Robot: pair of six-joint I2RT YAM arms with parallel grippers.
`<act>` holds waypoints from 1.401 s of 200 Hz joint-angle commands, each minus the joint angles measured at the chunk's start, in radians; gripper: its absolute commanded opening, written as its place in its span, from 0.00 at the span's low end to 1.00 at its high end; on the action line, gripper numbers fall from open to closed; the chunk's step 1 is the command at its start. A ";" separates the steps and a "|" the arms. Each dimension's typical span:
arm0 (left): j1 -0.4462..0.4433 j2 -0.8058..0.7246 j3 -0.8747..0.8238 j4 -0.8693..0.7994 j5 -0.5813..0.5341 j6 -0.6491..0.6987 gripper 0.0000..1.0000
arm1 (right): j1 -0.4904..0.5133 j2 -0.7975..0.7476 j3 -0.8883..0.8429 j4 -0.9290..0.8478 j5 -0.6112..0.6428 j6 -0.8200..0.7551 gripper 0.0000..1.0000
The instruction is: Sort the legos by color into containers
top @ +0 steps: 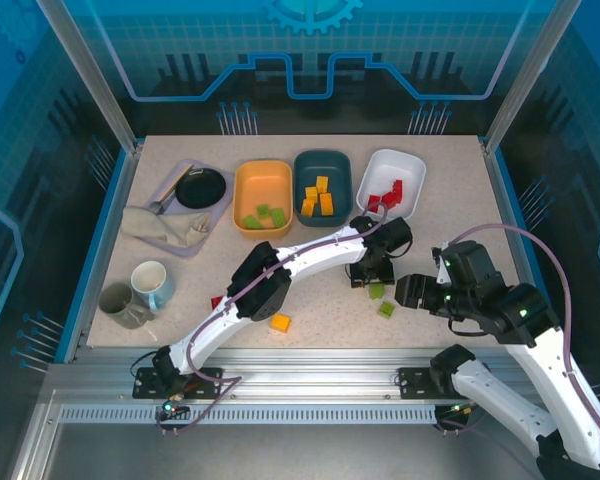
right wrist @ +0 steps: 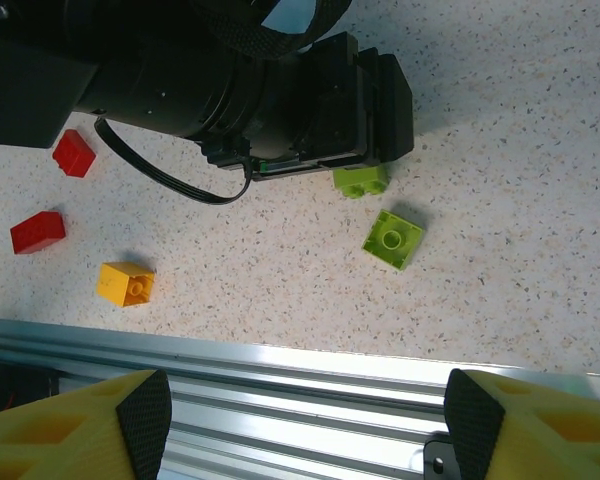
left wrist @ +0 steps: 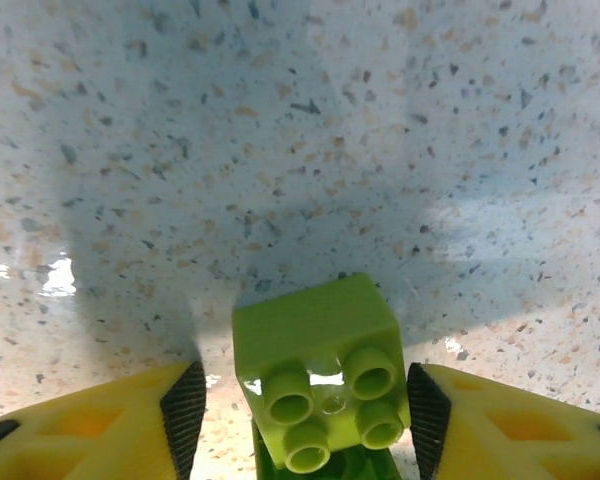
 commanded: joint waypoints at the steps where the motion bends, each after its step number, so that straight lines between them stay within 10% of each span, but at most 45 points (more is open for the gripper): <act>1: -0.005 0.038 0.031 -0.064 -0.052 0.001 0.53 | 0.012 -0.020 -0.009 -0.015 -0.015 0.015 0.75; 115: 0.051 -0.166 -0.113 -0.030 -0.159 0.067 0.31 | 0.011 -0.034 -0.028 0.106 -0.140 -0.062 0.75; 194: 0.377 -0.527 -0.443 0.037 -0.159 0.189 0.33 | 0.152 0.253 0.023 0.421 -0.194 -0.120 0.75; 280: 0.689 -0.325 -0.245 0.035 -0.206 0.316 0.34 | 0.237 0.729 0.245 0.818 -0.256 -0.094 0.76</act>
